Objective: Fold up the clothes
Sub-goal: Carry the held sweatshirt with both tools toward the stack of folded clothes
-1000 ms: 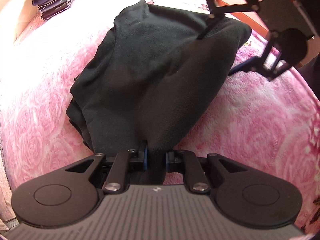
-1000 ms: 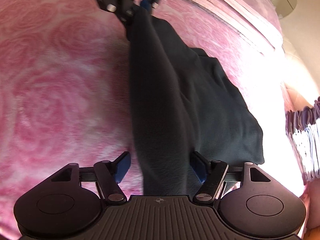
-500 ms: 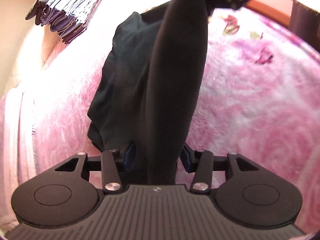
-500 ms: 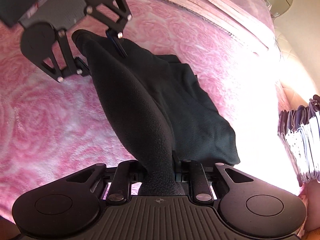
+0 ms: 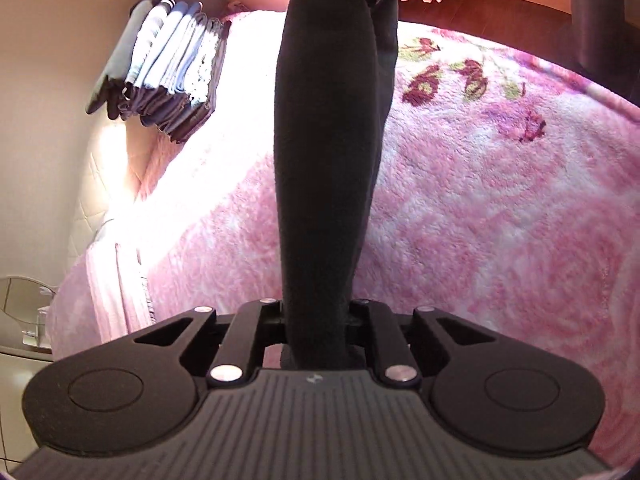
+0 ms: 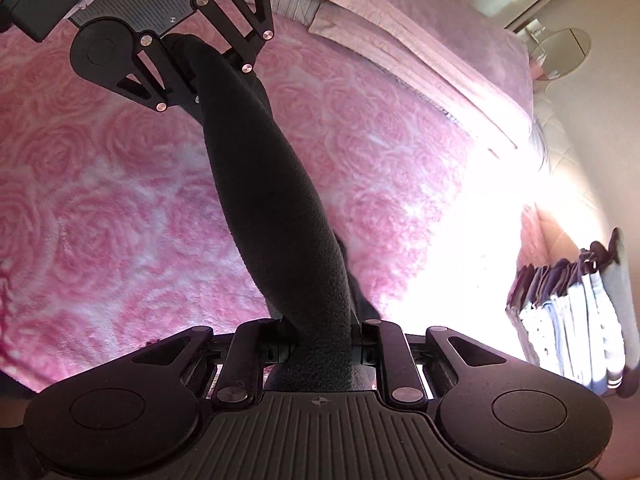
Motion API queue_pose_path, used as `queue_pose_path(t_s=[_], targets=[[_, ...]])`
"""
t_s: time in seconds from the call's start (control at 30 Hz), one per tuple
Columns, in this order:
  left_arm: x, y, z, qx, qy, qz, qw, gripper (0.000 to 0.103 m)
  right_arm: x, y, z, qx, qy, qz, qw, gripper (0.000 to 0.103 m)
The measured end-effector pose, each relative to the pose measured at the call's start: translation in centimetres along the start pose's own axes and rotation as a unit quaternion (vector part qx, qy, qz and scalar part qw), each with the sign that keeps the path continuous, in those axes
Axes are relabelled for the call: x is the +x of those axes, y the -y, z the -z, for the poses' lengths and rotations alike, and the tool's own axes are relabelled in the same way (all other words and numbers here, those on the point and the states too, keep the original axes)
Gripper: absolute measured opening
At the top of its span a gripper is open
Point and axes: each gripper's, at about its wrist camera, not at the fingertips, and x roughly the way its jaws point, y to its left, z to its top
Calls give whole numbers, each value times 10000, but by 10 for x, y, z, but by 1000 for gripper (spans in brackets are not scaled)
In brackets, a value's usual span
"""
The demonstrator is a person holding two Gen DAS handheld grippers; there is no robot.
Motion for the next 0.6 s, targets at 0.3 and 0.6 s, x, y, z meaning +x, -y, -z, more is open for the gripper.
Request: queue_pose_path(t_s=[0.3,0.6], targets=[[-65,-47,-5,-13,347,-669,9972,12,-79,23,-29,-77,321,477,9983,18],[-94,-82,-5,100,519,-788,9955,12,-120,34,-50,-19,381,730,9966,18]])
